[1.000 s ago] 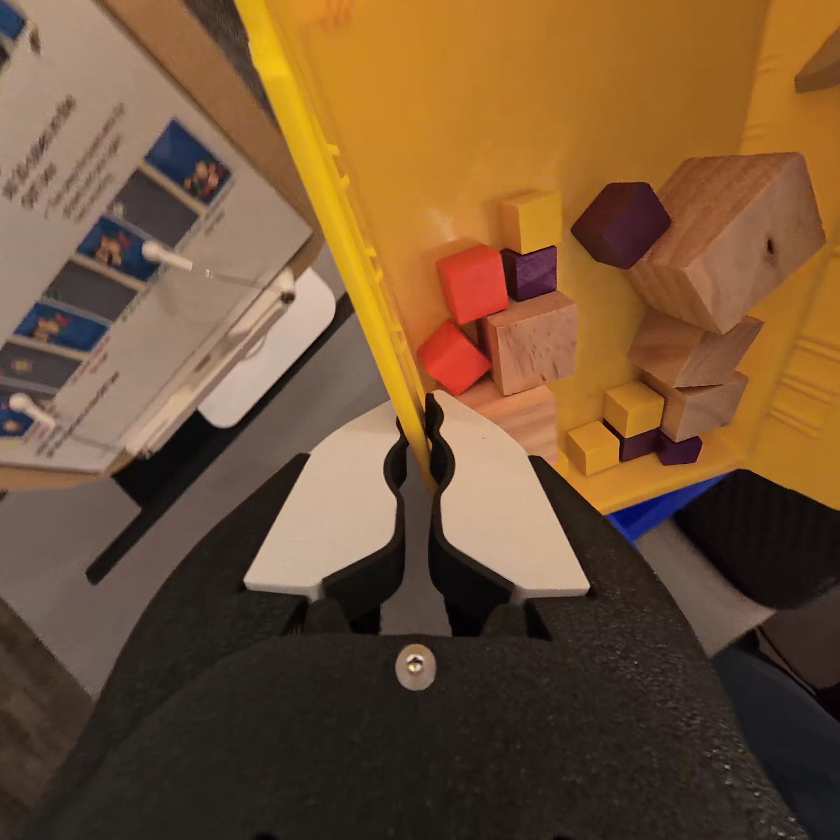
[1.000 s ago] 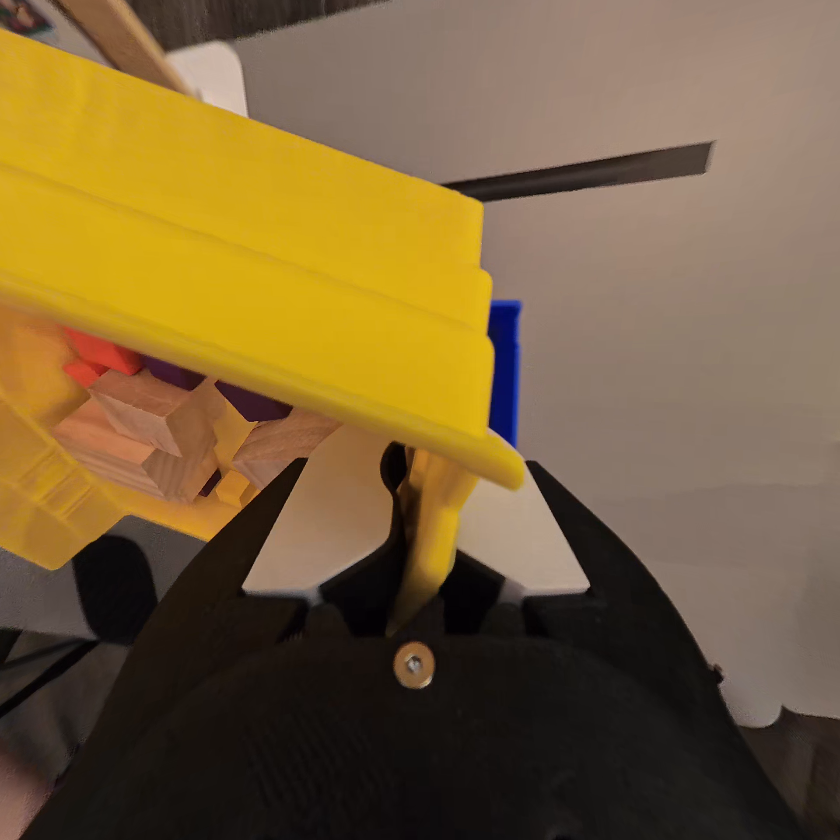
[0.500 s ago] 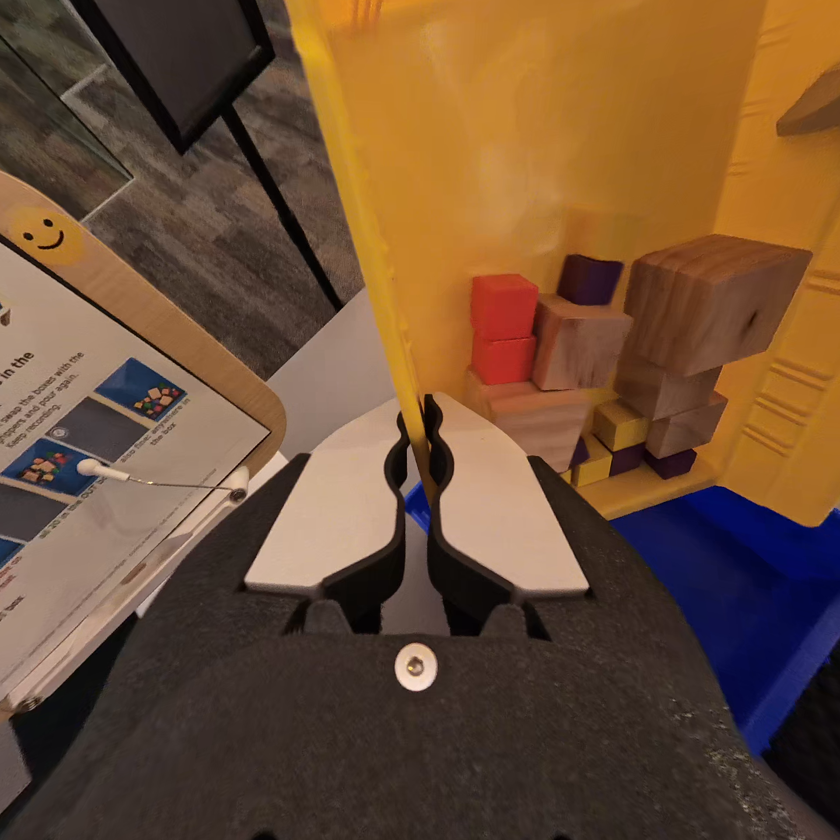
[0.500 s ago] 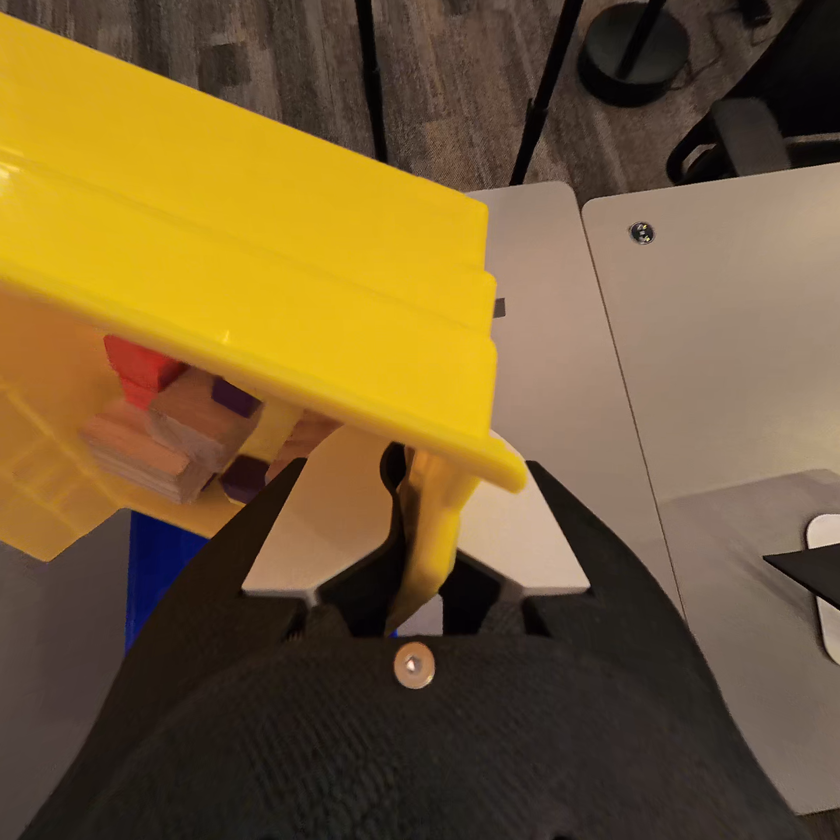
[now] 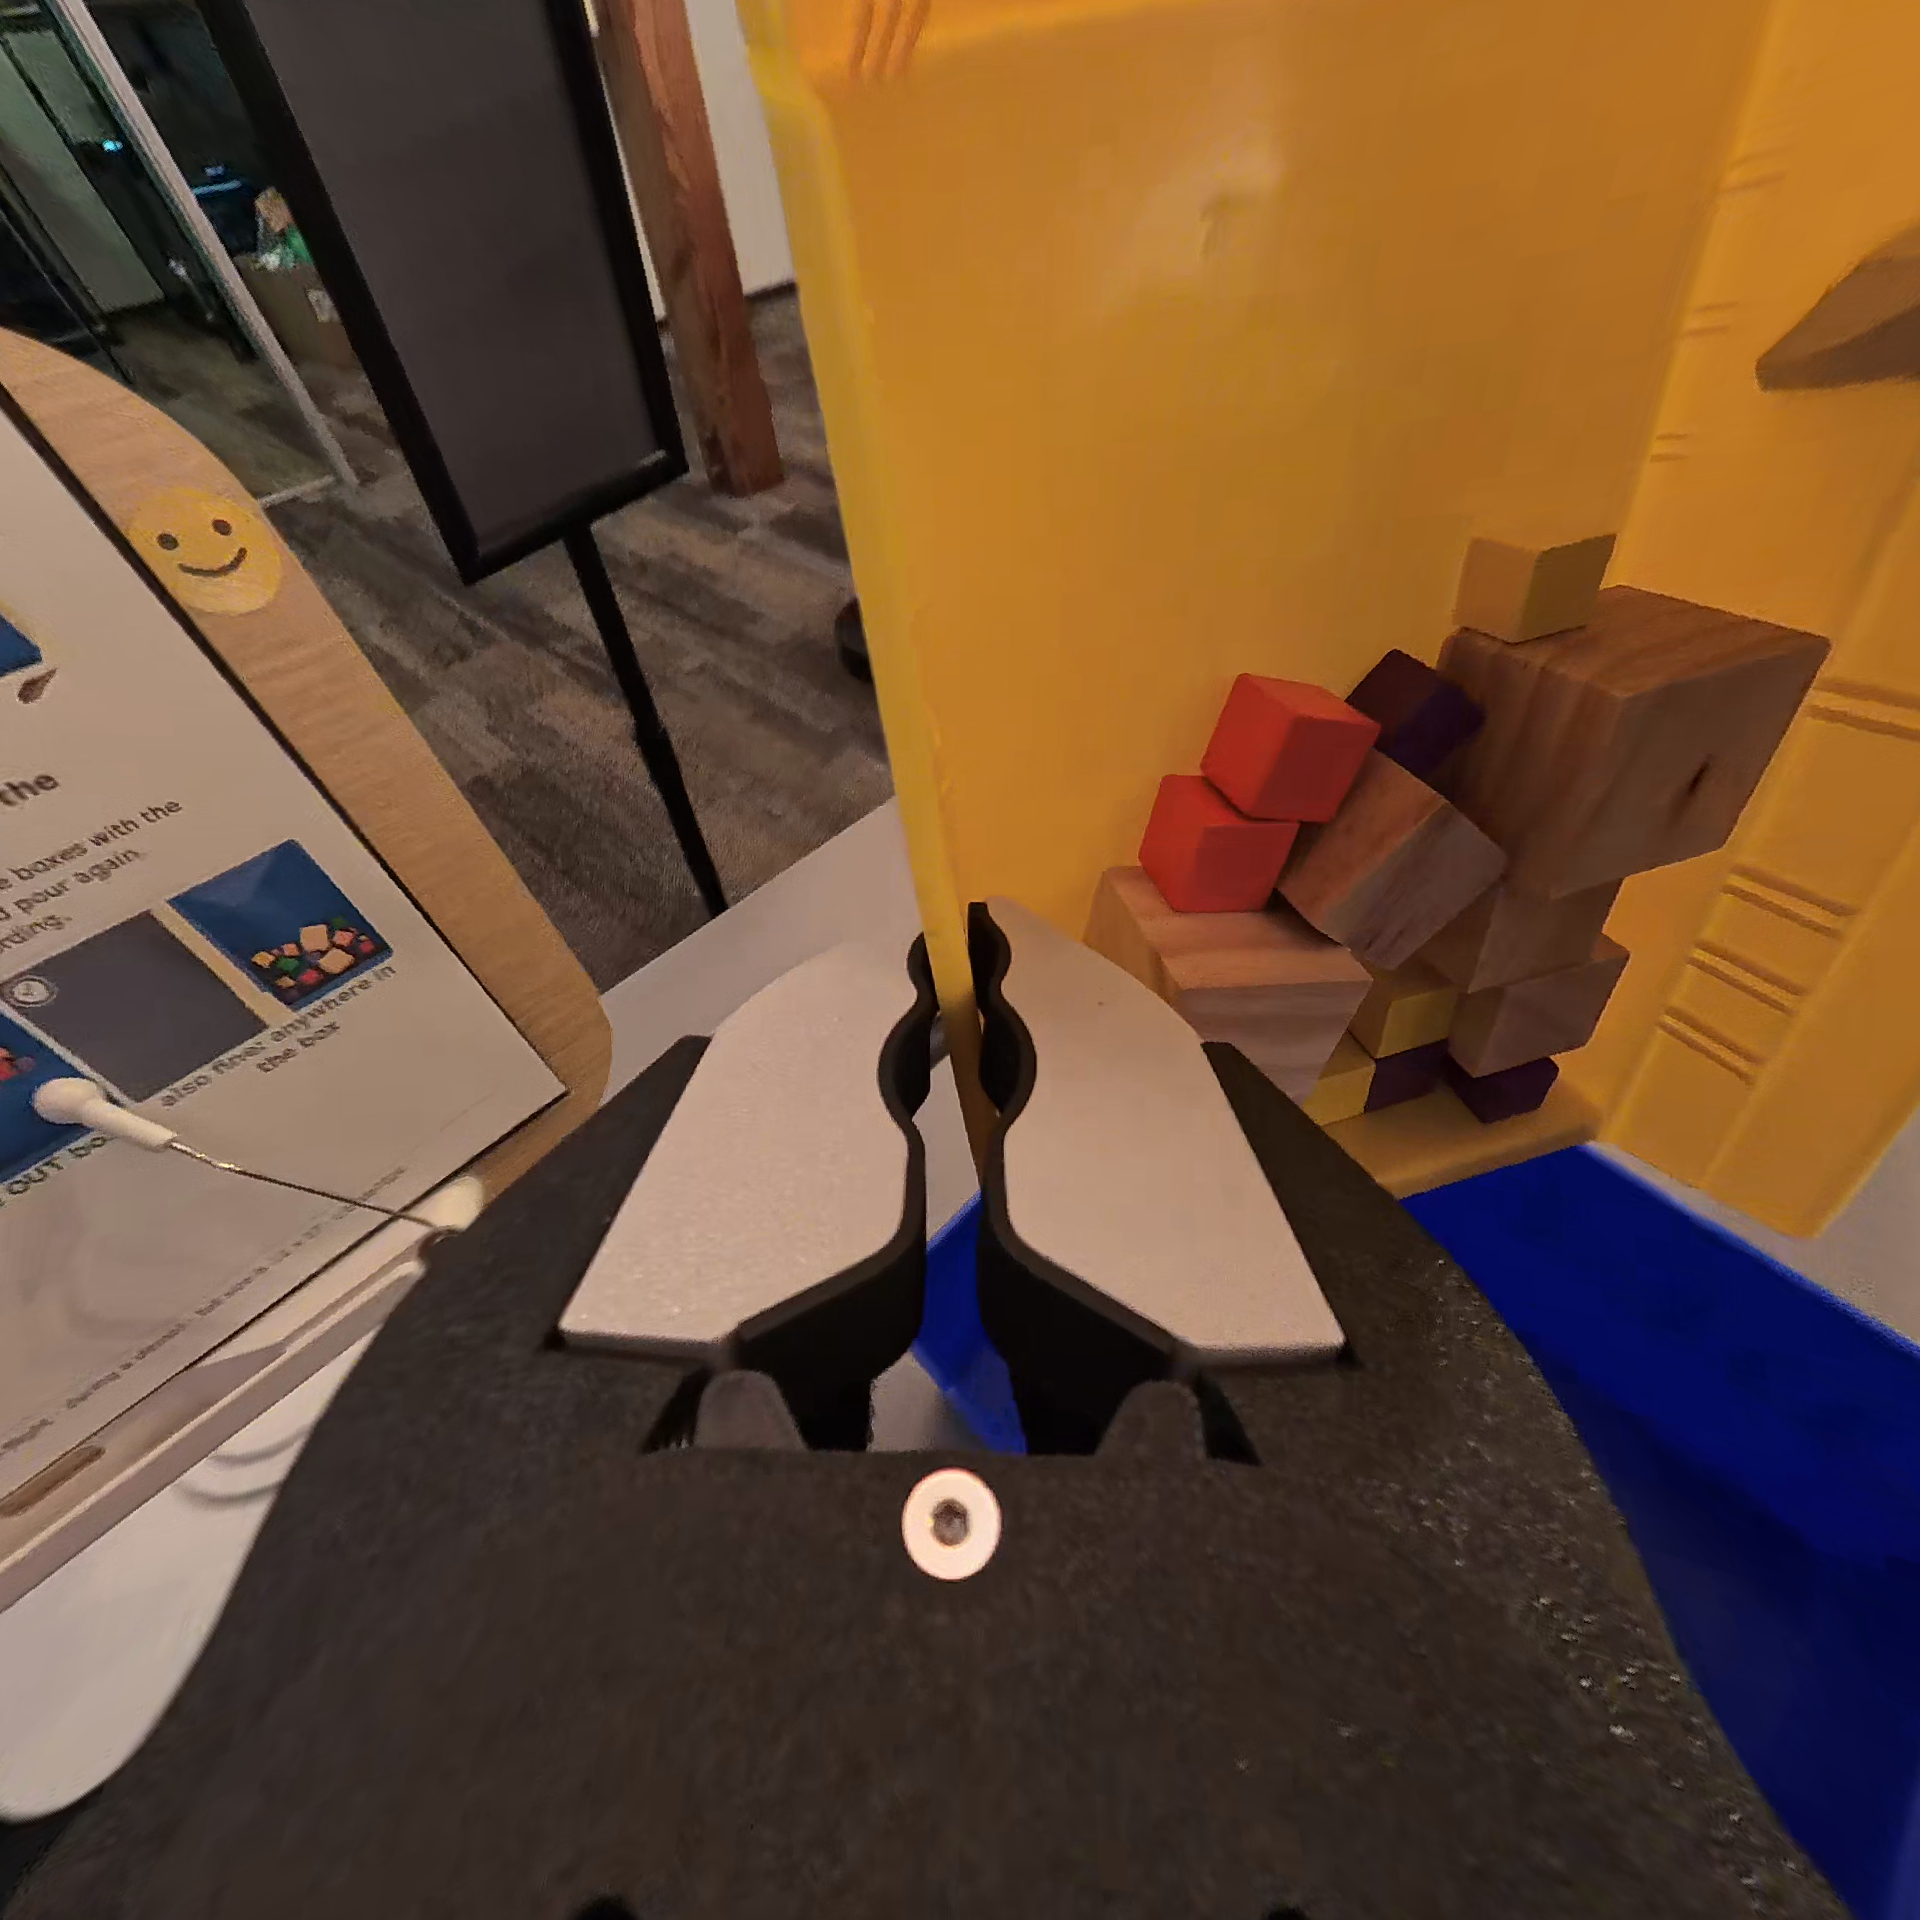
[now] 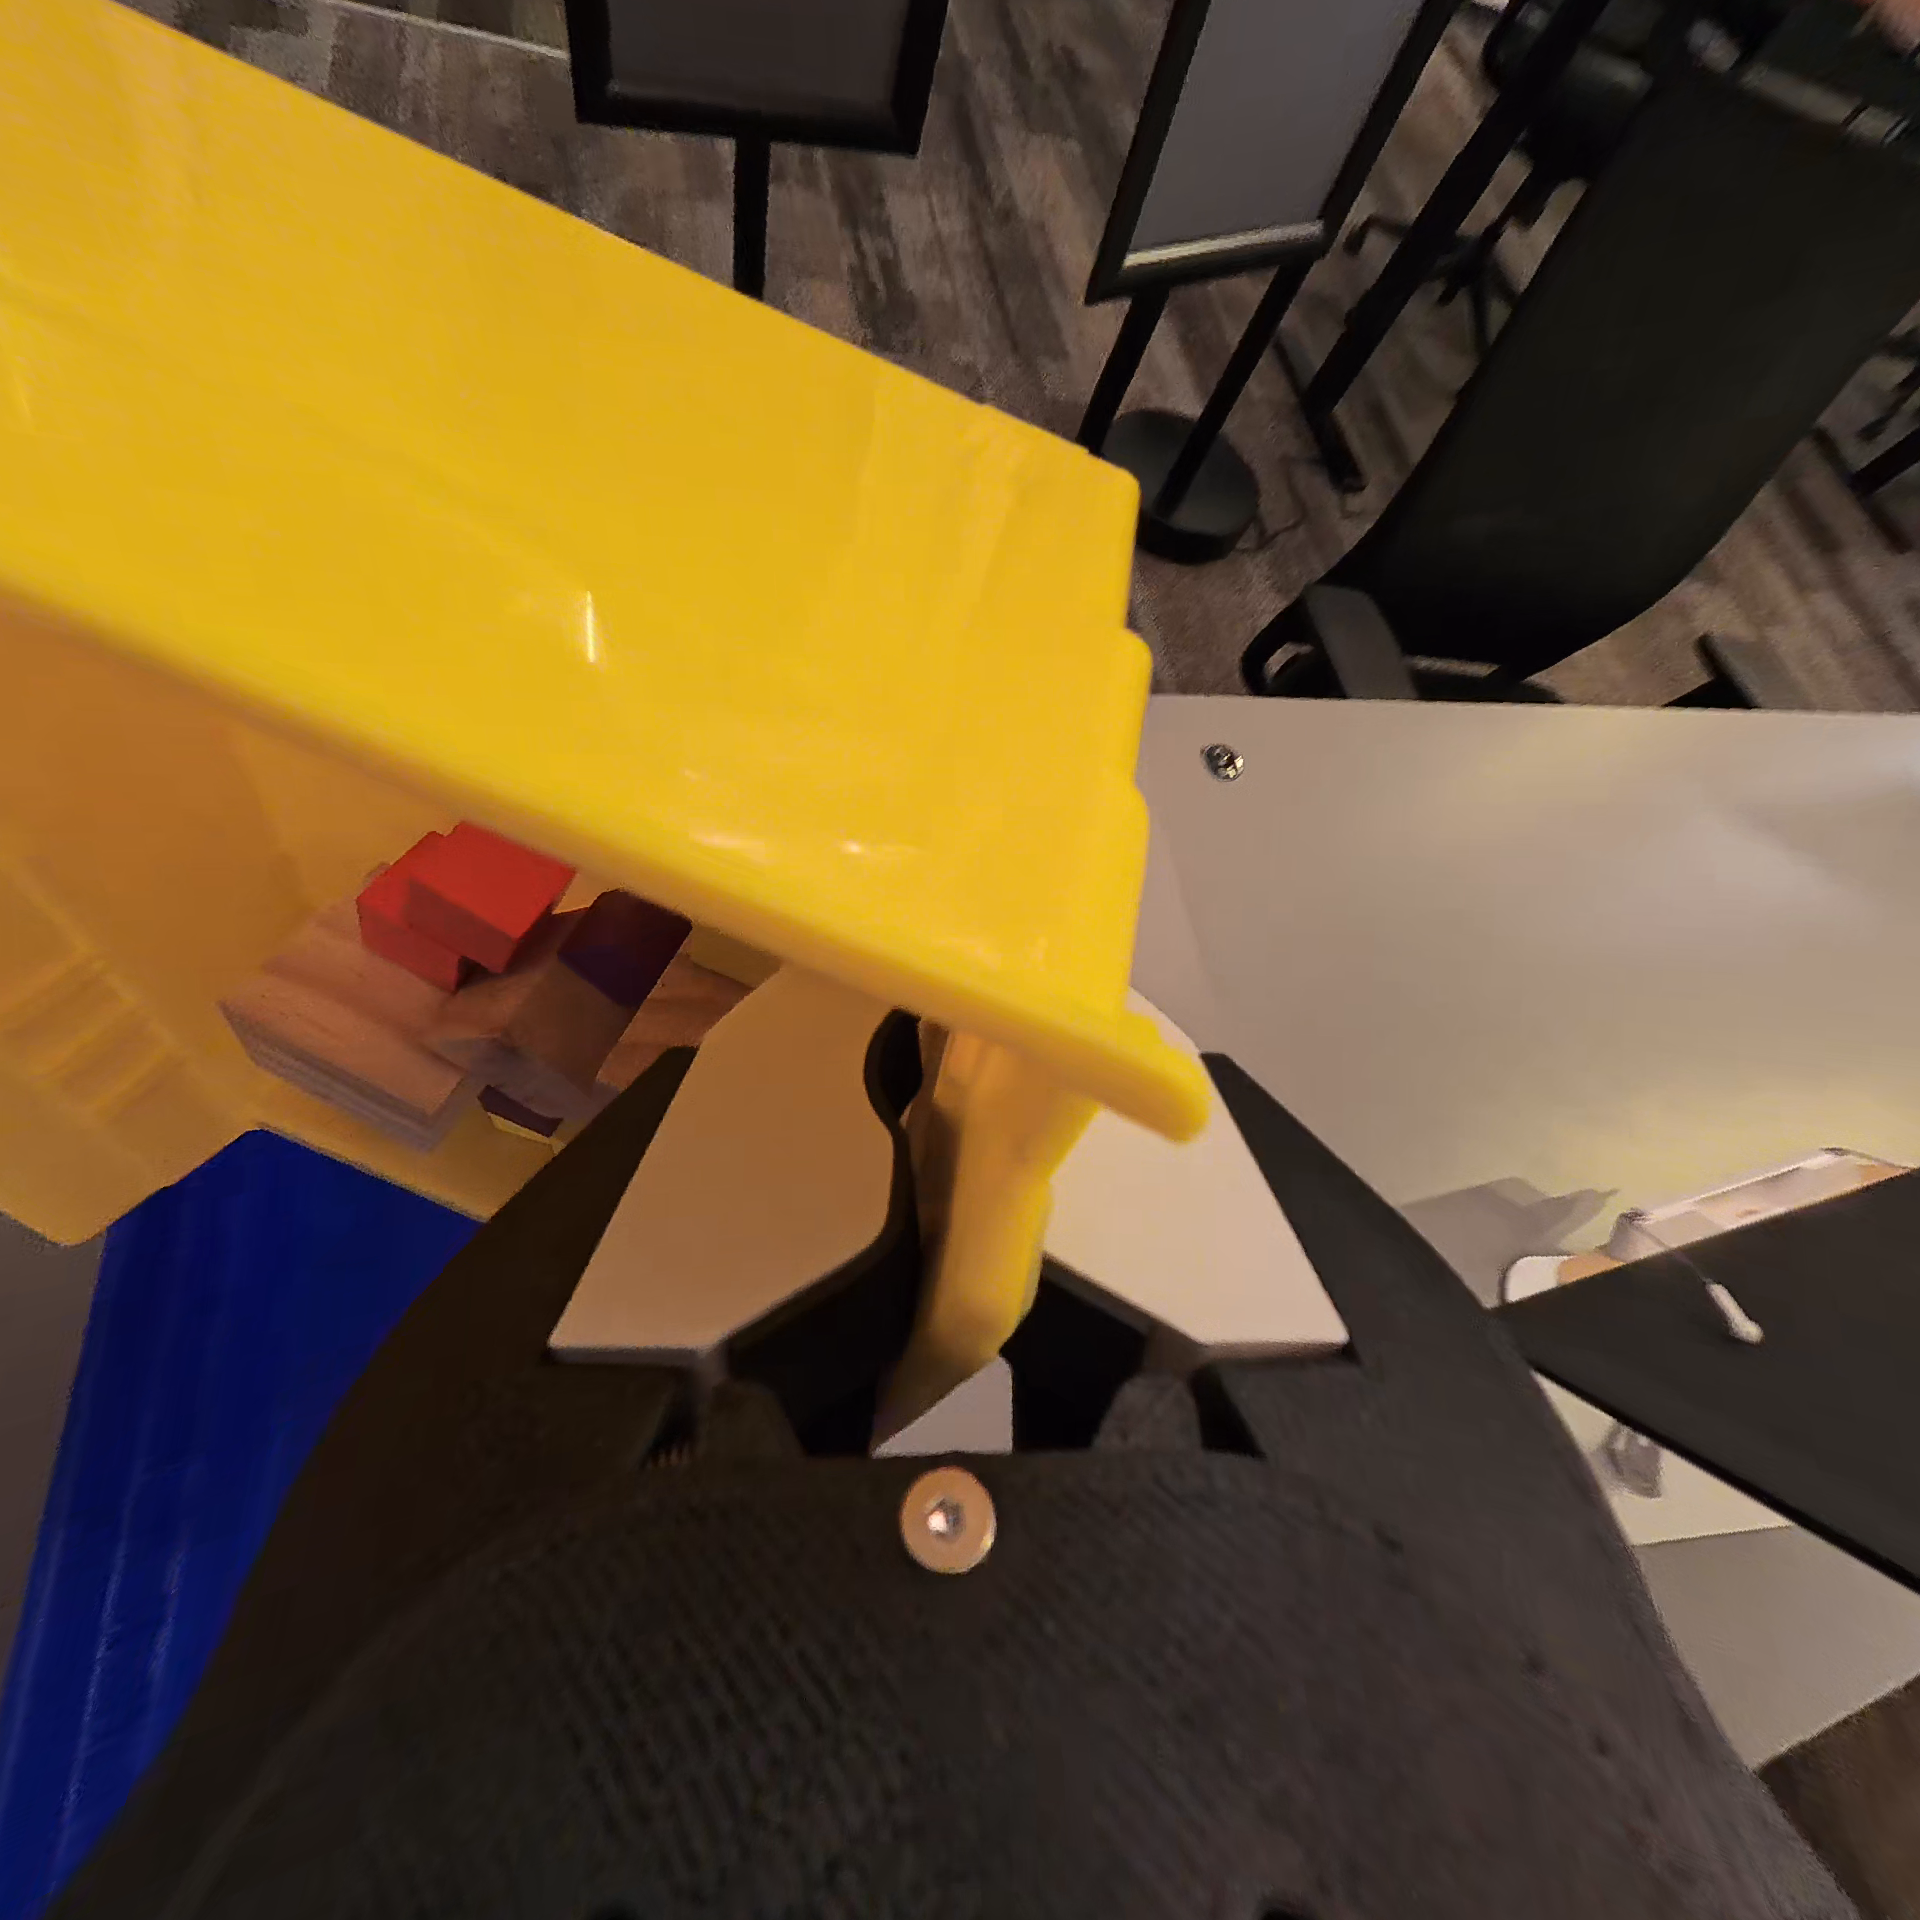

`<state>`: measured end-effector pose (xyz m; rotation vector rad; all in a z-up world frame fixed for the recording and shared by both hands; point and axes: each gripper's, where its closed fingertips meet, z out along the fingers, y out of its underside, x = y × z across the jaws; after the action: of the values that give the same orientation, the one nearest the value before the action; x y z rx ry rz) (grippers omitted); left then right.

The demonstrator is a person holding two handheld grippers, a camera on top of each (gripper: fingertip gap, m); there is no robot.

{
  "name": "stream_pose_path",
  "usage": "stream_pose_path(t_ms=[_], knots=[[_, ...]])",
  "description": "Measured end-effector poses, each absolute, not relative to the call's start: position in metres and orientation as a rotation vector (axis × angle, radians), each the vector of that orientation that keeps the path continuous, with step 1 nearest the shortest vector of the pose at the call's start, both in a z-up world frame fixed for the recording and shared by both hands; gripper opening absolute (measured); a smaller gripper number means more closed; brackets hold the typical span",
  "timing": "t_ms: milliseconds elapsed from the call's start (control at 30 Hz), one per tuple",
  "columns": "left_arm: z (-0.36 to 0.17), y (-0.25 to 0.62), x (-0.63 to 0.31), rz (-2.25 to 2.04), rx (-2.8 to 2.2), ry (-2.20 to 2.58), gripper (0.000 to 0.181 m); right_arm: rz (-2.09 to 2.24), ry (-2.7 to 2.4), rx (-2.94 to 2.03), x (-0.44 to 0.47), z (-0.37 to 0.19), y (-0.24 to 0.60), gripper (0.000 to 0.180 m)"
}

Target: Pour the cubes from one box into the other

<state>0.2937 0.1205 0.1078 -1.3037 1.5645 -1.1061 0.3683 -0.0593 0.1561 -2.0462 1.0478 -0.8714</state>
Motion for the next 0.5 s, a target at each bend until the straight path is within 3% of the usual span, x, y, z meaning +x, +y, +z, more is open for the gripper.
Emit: stream_pose_path(t_ms=[500], knots=[[0.093, 0.123, 0.282, -1.416, -1.251, 1.345, 0.004, -1.198, 0.900, -1.984, 0.332, 0.178, -0.049, 0.006]])
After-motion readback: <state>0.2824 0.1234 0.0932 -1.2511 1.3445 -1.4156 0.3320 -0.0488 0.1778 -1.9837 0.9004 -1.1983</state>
